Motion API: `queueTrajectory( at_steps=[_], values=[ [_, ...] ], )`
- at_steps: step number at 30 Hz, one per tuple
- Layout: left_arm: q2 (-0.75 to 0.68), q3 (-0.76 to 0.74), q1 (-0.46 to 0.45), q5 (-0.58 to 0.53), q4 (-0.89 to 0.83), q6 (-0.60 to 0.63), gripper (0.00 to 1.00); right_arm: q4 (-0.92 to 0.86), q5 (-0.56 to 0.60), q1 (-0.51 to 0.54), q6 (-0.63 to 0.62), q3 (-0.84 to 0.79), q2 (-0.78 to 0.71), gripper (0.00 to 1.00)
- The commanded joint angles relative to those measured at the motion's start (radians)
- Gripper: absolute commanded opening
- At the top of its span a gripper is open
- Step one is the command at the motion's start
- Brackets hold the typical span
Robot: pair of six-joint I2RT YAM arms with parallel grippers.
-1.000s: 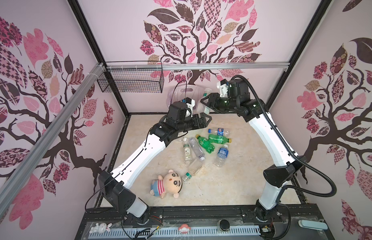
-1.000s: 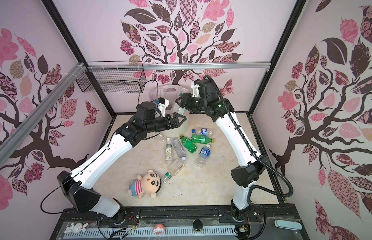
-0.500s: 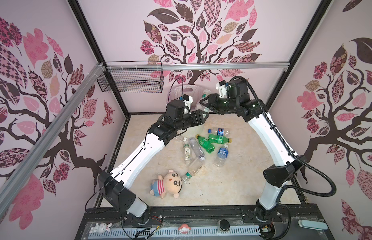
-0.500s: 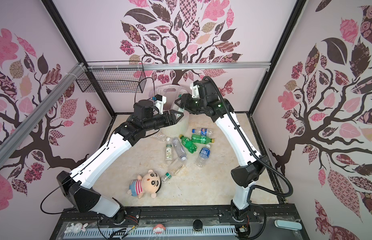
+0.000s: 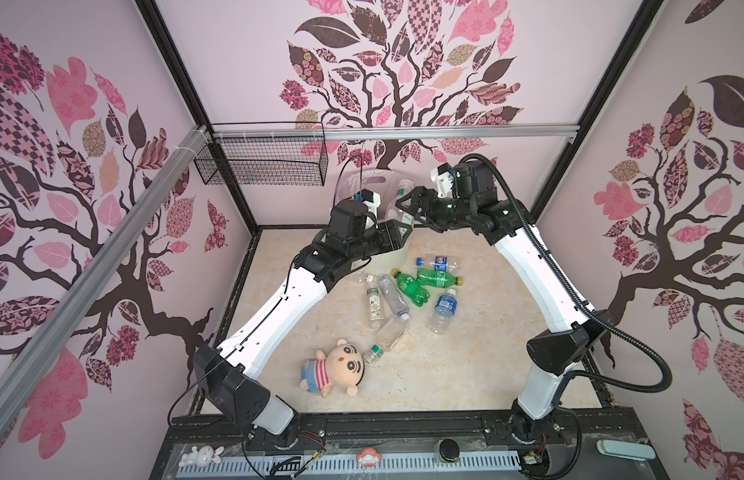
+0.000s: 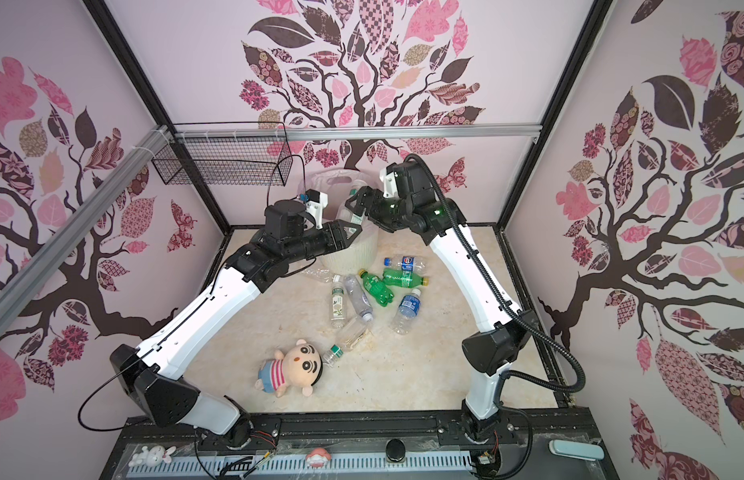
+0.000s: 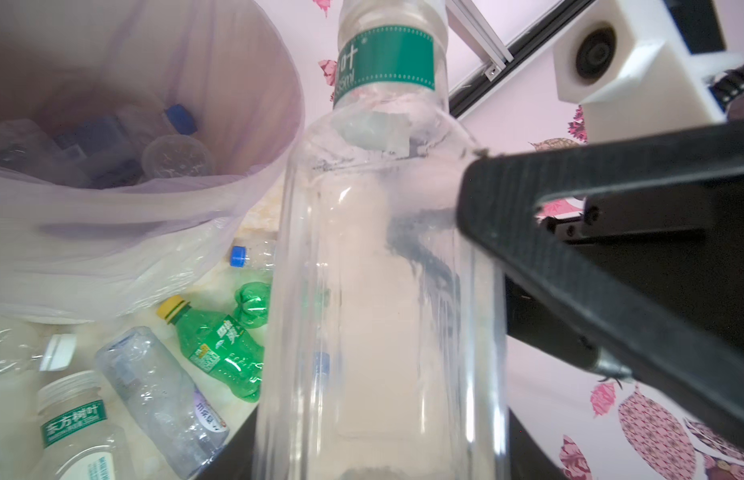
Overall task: Throw the plastic bottles in the bin
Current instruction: 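Raise the square bottle over the bin with the left gripper while the right withdraws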
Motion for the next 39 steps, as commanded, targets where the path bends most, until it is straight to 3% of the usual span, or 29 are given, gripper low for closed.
queueTrajectory(
  at_steps=[1, 11, 18, 23, 29, 33, 39],
  values=[
    [-0.030, 0.044, 0.038, -0.089, -0.054, 0.029, 0.43, -0.050, 0.030, -0.025, -0.011, 0.067, -0.036, 0.99],
    [0.042, 0.238, 0.145, -0.218, -0.125, 0.129, 0.43, -0.109, 0.168, -0.028, -0.110, 0.127, -0.075, 0.99],
    [0.159, 0.516, 0.152, -0.301, -0.126, 0.224, 0.43, -0.125, 0.236, -0.003, -0.184, 0.143, -0.096, 0.99],
    [0.199, 0.646, 0.153, -0.288, -0.028, 0.269, 0.43, -0.126, 0.259, 0.023, -0.214, 0.153, -0.099, 1.00],
    [0.254, 0.676, 0.152, -0.314, 0.014, 0.264, 0.43, -0.125, 0.259, 0.024, -0.225, 0.167, -0.094, 1.00],
    [0.322, 0.599, 0.153, -0.293, 0.026, 0.222, 0.44, -0.123, 0.242, 0.024, -0.214, 0.167, -0.083, 1.00],
    [0.451, 0.644, 0.159, -0.159, -0.054, 0.155, 0.70, -0.128, 0.232, 0.024, -0.211, 0.163, -0.082, 0.99]
  ],
)
